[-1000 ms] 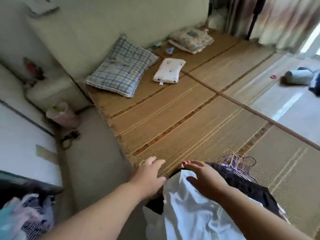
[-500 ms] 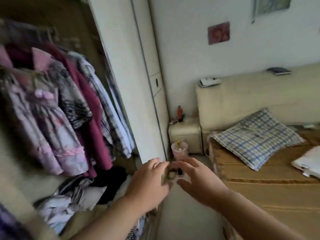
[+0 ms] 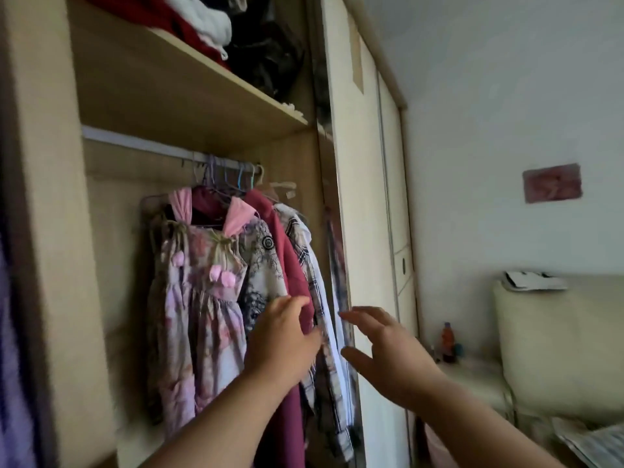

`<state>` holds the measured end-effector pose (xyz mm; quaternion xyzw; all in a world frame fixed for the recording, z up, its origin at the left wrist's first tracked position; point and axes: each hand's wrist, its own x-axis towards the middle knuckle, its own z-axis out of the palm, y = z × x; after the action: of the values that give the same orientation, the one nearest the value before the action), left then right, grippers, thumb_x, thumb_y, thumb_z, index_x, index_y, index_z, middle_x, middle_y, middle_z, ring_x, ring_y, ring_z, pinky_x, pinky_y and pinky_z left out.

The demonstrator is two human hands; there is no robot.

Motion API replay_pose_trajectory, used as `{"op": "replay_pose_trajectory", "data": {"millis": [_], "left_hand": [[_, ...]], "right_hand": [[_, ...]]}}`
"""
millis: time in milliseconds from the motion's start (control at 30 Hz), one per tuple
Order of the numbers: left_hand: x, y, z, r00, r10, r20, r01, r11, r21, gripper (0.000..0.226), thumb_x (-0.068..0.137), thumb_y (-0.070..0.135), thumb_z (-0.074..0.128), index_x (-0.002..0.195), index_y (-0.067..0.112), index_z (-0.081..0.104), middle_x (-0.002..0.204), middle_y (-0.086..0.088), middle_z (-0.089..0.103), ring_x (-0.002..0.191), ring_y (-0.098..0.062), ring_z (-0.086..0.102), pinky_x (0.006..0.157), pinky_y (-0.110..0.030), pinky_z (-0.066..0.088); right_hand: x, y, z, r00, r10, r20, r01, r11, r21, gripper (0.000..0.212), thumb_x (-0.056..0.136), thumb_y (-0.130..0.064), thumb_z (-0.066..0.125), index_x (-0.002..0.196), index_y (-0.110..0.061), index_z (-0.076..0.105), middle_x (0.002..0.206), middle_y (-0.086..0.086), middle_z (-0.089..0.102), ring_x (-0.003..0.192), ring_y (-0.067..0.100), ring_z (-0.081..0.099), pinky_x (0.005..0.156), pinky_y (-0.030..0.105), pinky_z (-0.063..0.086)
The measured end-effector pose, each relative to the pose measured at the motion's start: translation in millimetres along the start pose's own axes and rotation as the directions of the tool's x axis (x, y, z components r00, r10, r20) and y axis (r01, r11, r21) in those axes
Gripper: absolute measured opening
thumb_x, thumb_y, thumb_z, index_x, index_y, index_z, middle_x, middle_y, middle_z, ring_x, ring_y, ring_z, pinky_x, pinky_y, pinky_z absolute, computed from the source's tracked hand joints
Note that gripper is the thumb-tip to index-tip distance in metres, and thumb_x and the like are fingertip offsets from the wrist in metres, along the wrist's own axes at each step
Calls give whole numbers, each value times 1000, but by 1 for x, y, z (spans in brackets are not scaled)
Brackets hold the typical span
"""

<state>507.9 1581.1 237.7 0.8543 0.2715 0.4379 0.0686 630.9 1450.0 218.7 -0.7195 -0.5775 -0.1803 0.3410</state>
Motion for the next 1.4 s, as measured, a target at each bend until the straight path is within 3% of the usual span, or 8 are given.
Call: {"op": "replay_pose_trajectory", "data": {"millis": [200, 433, 533, 767, 900, 1067, 1233, 1400], "left_hand": [[84, -21, -5, 971, -172, -163, 184, 981, 62, 49, 78, 37, 58, 126, 32, 52, 124, 1, 53, 110, -23, 54, 88, -35, 48], [189, -43, -3, 952, -37, -304, 127, 952, 279, 58, 80, 39, 59, 135, 29, 45, 142, -1, 40, 129, -24, 39, 106, -35, 35], [233, -50, -2, 951, -1, -311, 133, 905, 404, 63, 83, 47, 56, 141, 33, 37, 152, 0, 29, 137, -23, 27, 111, -35, 26], [318, -65, 11, 936, -238, -259, 346, 753, 560, 79, 73, 82, 28, 143, 49, 12, 159, 7, -9, 146, -27, -5, 114, -53, 10], [332, -73, 13, 917, -328, -226, 396, 690, 605, 66, 80, 70, 40, 140, 46, 25, 160, 3, -2, 145, -31, 0, 114, -56, 13], [323, -81, 9, 931, -275, -240, 365, 700, 614, 55, 86, 57, 40, 139, 42, 30, 158, 1, 13, 141, -30, 22, 111, -49, 27], [311, -92, -5, 943, -265, -201, 332, 733, 594, 58, 87, 59, 40, 141, 42, 29, 159, 4, 11, 141, -25, 25, 111, -42, 29], [302, -99, -23, 938, -296, -181, 346, 756, 555, 71, 79, 75, 36, 141, 40, 32, 158, 6, 15, 143, -15, 21, 114, -37, 24]], "right_hand": [[116, 8, 3, 992, -63, -108, 69, 996, 59, 55, 85, -44, 61, 136, -40, 41, 134, -5, 48, 115, 16, 53, 93, 27, 43], [272, 59, 26, 985, -148, -91, 163, 970, 181, 56, 86, -51, 56, 138, -33, 42, 133, 4, 50, 116, 22, 52, 93, 27, 38], [341, 77, 38, 977, -182, -111, 208, 925, 317, 51, 91, -51, 46, 135, -25, 48, 133, 6, 54, 119, 22, 51, 94, 28, 39], [471, 97, 80, 990, -134, -48, 139, 832, 537, 38, 96, -42, 42, 113, -15, 63, 120, 14, 63, 111, 31, 56, 88, 34, 43], [502, 94, 104, 984, -172, 48, 136, 896, 423, 43, 99, -39, 37, 118, -8, 59, 122, 22, 60, 113, 34, 55, 83, 31, 40], [517, 88, 115, 976, -202, 86, 150, 900, 410, 35, 99, -26, 43, 116, 0, 59, 119, 24, 60, 110, 36, 56, 78, 29, 40], [511, 67, 122, 965, -250, 79, 162, 808, 567, 30, 96, -25, 52, 110, -3, 66, 107, 18, 67, 100, 31, 61, 77, 28, 44], [489, 27, 130, 942, -323, 93, 107, 551, 828, 32, 92, -15, 59, 114, 9, 59, 98, 8, 58, 93, 14, 51, 80, 24, 40]]}}
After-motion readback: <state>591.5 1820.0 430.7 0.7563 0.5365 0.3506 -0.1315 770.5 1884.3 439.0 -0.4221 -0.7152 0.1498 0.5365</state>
